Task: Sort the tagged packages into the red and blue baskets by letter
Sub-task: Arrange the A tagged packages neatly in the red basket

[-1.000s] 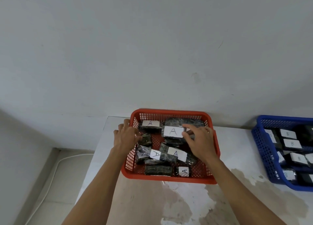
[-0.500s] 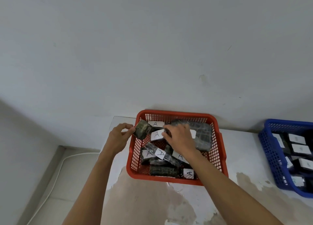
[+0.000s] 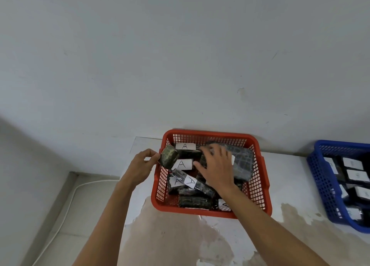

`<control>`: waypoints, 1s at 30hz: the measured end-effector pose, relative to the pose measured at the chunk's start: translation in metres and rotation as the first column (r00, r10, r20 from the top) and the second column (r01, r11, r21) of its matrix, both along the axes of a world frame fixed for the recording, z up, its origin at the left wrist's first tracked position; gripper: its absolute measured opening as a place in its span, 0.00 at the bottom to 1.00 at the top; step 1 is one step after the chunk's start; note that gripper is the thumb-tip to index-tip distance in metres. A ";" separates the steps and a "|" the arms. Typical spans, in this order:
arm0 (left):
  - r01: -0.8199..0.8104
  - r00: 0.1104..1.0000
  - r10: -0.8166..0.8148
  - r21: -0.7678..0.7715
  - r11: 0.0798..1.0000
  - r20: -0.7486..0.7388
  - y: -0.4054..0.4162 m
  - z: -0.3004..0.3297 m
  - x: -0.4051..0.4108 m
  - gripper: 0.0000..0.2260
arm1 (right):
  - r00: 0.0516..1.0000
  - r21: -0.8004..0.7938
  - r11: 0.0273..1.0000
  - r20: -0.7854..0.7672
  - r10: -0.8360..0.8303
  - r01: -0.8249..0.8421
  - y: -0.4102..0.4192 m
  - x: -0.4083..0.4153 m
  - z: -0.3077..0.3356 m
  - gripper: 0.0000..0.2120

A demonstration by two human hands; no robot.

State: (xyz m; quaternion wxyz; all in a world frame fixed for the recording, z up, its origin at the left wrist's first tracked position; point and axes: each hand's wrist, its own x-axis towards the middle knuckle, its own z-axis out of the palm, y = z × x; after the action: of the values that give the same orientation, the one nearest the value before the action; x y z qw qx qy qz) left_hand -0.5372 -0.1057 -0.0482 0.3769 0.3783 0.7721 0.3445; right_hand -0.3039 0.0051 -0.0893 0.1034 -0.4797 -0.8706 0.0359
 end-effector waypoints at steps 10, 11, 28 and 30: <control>-0.009 1.000 0.007 0.079 0.997 0.024 0.010 0.007 0.032 0.10 | 0.999 -0.266 0.963 -0.035 0.024 -0.033 0.022 0.063 -0.012 0.35; -0.016 1.000 0.017 0.063 0.998 -0.024 0.012 0.006 0.034 0.10 | 0.998 -0.276 0.960 -0.044 0.039 -0.050 0.026 0.065 -0.009 0.35; 0.386 0.874 -0.373 -0.021 0.922 -0.310 0.024 -0.003 0.069 0.09 | 0.939 -0.575 0.771 -0.332 0.088 -0.275 0.000 0.069 0.036 0.19; 0.385 0.873 -0.386 -0.067 0.921 -0.299 0.020 -0.012 0.067 0.09 | 0.928 -0.674 0.694 -0.371 -0.022 -0.252 0.002 0.078 0.034 0.19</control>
State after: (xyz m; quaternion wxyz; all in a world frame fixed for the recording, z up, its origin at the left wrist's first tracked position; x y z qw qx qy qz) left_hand -0.4704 -0.0852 -0.0600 0.3149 0.5721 0.7311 0.1975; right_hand -0.2255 0.0075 -0.0551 0.0612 -0.4112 -0.7844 0.4602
